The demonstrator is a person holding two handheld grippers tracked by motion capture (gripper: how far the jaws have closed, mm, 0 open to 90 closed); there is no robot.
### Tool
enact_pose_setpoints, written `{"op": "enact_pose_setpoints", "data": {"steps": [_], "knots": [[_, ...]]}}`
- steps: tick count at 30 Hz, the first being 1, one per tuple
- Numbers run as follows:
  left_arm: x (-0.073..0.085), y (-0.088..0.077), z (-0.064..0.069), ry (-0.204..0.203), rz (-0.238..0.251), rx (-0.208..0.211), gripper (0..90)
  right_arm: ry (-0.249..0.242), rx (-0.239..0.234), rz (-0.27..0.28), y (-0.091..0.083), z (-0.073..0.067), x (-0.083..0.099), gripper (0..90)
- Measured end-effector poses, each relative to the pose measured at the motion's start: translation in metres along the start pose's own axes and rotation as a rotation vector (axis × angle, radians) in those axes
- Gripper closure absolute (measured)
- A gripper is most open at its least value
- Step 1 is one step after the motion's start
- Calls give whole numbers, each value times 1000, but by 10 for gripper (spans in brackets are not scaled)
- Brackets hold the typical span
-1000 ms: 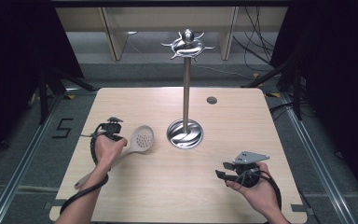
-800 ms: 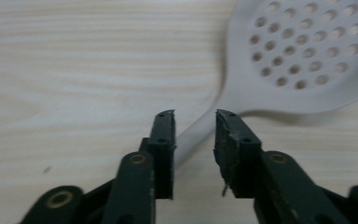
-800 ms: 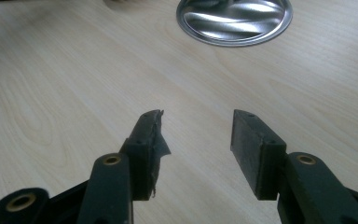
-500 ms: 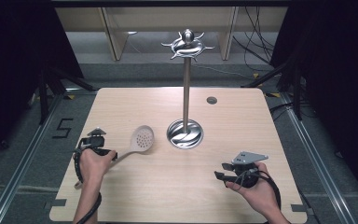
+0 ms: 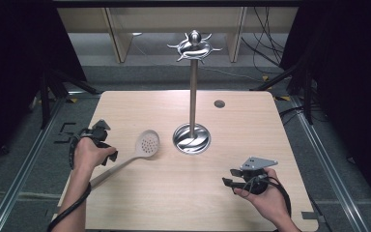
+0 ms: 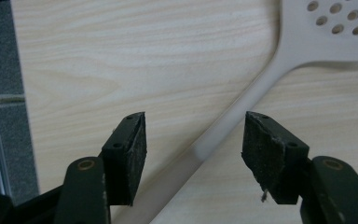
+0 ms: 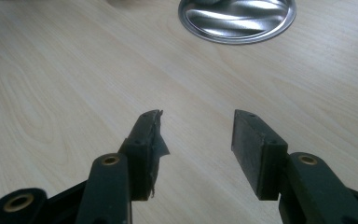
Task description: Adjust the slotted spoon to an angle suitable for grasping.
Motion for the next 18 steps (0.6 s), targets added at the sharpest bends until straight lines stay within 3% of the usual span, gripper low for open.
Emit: {"op": "enact_pose_setpoints", "data": {"steps": [2,3,4,5,6,9,10,11,12,15,17,18], "knots": [[-1,-4,-5,-11,3,-7,404,-21,0,6,1,2,0,527],[-1,-5,-6,15,-5,-17,414,-21,0,5,1,2,0,527],[1,-1,-6,78,-28,-7,422,-21,2,6,1,2,0,526],[1,-1,-6,78,-28,-7,422,-21,2,6,1,2,0,526],[2,4,-3,130,-47,20,421,-22,3,2,1,1,0,525],[3,8,-1,130,-68,44,440,-5,6,1,0,0,0,525],[-2,11,3,86,-12,51,476,-20,6,11,1,2,0,525],[-2,11,3,86,-12,51,539,-20,6,11,1,2,0,525],[-6,13,4,80,19,48,539,-18,6,10,1,2,0,526],[-16,23,10,92,68,15,740,-22,4,5,1,2,0,525],[-22,34,17,74,107,19,835,-1,5,0,0,0,0,525],[-24,39,20,72,124,16,878,-22,5,10,0,2,-1,525]]}}
Point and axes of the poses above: each handheld gripper's, and its own axes: y roughly forward along the jaws, x roughly out of its underside, z roughly to its right, the point moved 3 cm from there along y, roughly forward along the jaws, and after that the axes turned 10 degrees about z, right-handed, at the moved point
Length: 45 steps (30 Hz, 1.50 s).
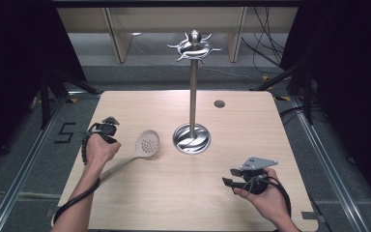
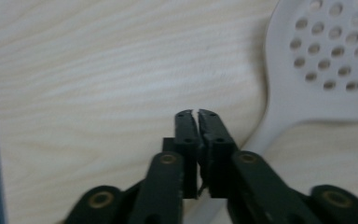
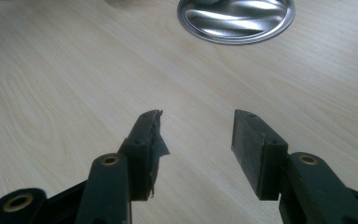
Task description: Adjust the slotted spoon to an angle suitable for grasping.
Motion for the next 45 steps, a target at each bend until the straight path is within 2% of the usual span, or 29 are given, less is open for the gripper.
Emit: {"op": "enact_pose_setpoints", "data": {"steps": [1,2,5,7,8,11,16,22,23,24,25,26,31,34,35,36,38,41,42,43,45], "knots": [[-1,5,3,-12,7,-3,892,18,0,0,0,-1,0,525],[-3,14,8,-44,19,19,895,8,-5,-1,0,0,0,525],[-3,22,14,-61,16,35,896,-2,-7,3,0,0,0,525],[-4,26,19,-70,18,44,896,9,-6,-1,0,0,0,525],[-4,28,23,-57,8,62,896,7,-6,-2,0,0,1,525],[-4,30,28,-54,-8,69,896,2,-3,1,1,0,1,525],[-1,36,33,-63,-19,83,897,14,-3,-2,0,0,1,525],[2,34,34,-51,-6,83,897,-12,-10,-5,2,1,1,522],[2,34,35,-43,-2,82,897,29,-6,-19,1,-2,2,520],[5,33,37,-25,10,90,896,-2,-5,-17,1,1,2,516],[5,33,37,-25,10,90,897,-2,-5,-17,1,1,2,516],[7,33,39,-13,24,92,896,21,-9,-28,1,-1,2,513],[7,34,39,-12,30,91,895,13,-6,-22,1,-1,2,512],[8,32,41,8,36,115,895,20,-4,-26,1,-1,2,511],[10,31,43,7,38,129,895,20,-4,-26,1,-1,2,511],[12,32,45,2,67,134,895,26,-4,-28,1,-1,2,511],[15,27,49,8,37,159,895,21,-5,-28,1,-1,2,511],[21,22,56,15,28,171,896,18,-2,-28,1,-1,2,510],[23,20,59,21,26,170,895,10,-3,-25,1,-1,2,509],[25,18,62,27,30,169,895,29,-6,-32,1,-2,2,508],[30,15,68,41,43,155,895,29,-10,-33,1,-2,2,507]]}}
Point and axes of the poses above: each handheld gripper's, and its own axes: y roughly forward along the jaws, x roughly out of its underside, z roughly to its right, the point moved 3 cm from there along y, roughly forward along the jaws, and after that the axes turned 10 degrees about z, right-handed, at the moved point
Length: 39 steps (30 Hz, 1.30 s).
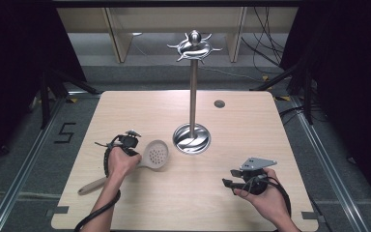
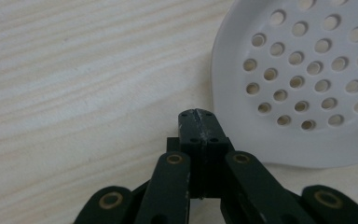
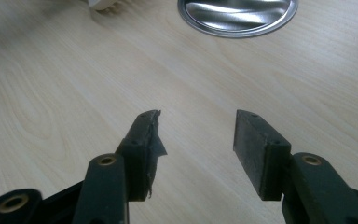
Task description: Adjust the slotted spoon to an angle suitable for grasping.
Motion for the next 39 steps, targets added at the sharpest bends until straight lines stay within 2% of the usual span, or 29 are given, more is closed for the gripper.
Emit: {"op": "enact_pose_setpoints", "data": {"steps": [1,3,6,7,8,9,10,11,13,14,16,18,20,21,22,23,27,29,31,32,33,34,35,36,37,39], "knots": [[1,-2,0,46,0,-3,895,1,1,2,0,0,0,507],[5,-7,7,42,2,-10,895,-17,2,2,0,2,0,505],[10,-14,14,58,-1,-4,896,-19,-2,3,0,2,0,504],[15,-19,18,63,-33,-3,896,-17,-1,-1,0,2,0,504],[15,-19,18,63,-33,-3,895,-17,-1,-1,0,2,0,504],[23,-21,25,38,-77,16,895,-19,1,3,0,2,0,503],[23,-21,25,38,-77,16,895,-19,1,3,0,2,0,503],[31,-20,26,89,-92,19,895,-20,3,4,0,2,0,503],[35,-19,26,81,-75,21,895,-18,4,3,0,1,0,503],[38,-20,27,72,-61,7,895,-18,4,4,0,1,0,502],[41,-27,24,41,-34,-8,893,-19,4,5,0,1,0,502],[45,-41,15,-24,-9,-40,885,-16,2,2,-1,1,0,502],[53,-56,2,-111,12,-94,866,-16,-4,0,-1,1,0,501],[64,-71,-15,-167,2,-132,871,-23,-11,4,0,2,0,501],[70,-77,-24,-204,7,-151,884,-34,-20,6,1,3,0,500],[70,-77,-24,-204,7,-151,890,-34,-20,6,1,3,0,500],[90,-92,-50,-328,-29,-229,894,-20,-3,3,0,1,0,499],[94,-92,-58,-361,-43,-259,895,-22,-4,4,1,1,0,497],[96,-89,-63,-352,-58,-248,895,-18,-4,1,1,1,0,497],[96,-88,-64,-362,-67,-265,895,0,1,-8,-1,0,0,497],[98,-89,-66,-336,-104,-254,895,-18,-2,3,0,1,0,496],[99,-89,-68,-329,-120,-255,895,-28,-3,5,0,3,0,496],[100,-82,-67,-390,-77,-263,895,-17,-6,3,1,2,1,496],[100,-82,-67,-390,-77,-263,895,-17,-6,3,1,2,1,496],[102,-85,-74,-355,-123,-233,895,-13,-6,1,1,2,1,495],[105,-85,-81,-377,-146,-250,895,-20,-10,1,1,2,1,495]]}}
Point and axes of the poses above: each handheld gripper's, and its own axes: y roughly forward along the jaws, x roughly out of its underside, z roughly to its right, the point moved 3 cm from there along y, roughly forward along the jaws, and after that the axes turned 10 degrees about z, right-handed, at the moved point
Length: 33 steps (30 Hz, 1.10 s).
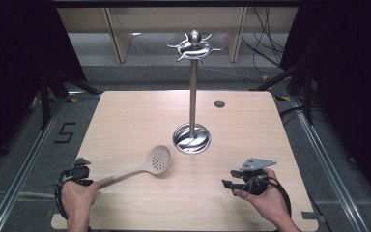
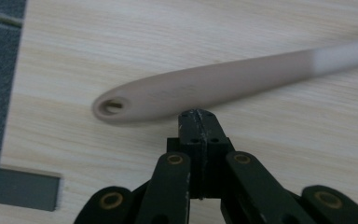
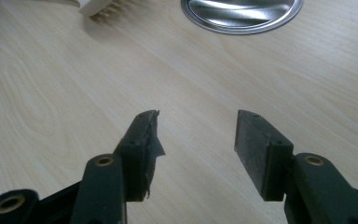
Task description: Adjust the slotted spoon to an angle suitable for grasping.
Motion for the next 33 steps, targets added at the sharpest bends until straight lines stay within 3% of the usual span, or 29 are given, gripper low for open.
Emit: {"op": "enact_pose_setpoints", "data": {"steps": [1,9,20,26,33], "knots": [[0,0,-2,-23,-2,9,895,2,0,0,0,0,0,495],[-11,4,-6,-41,16,0,894,6,2,-1,0,-1,0,495],[-46,14,-10,-65,7,-34,891,8,-2,-6,0,-1,0,493],[-56,18,-10,-79,8,-43,891,-4,-20,-6,1,-1,0,492],[-47,12,-3,-60,-3,-21,893,-5,-22,-8,1,-1,0,491]]}}
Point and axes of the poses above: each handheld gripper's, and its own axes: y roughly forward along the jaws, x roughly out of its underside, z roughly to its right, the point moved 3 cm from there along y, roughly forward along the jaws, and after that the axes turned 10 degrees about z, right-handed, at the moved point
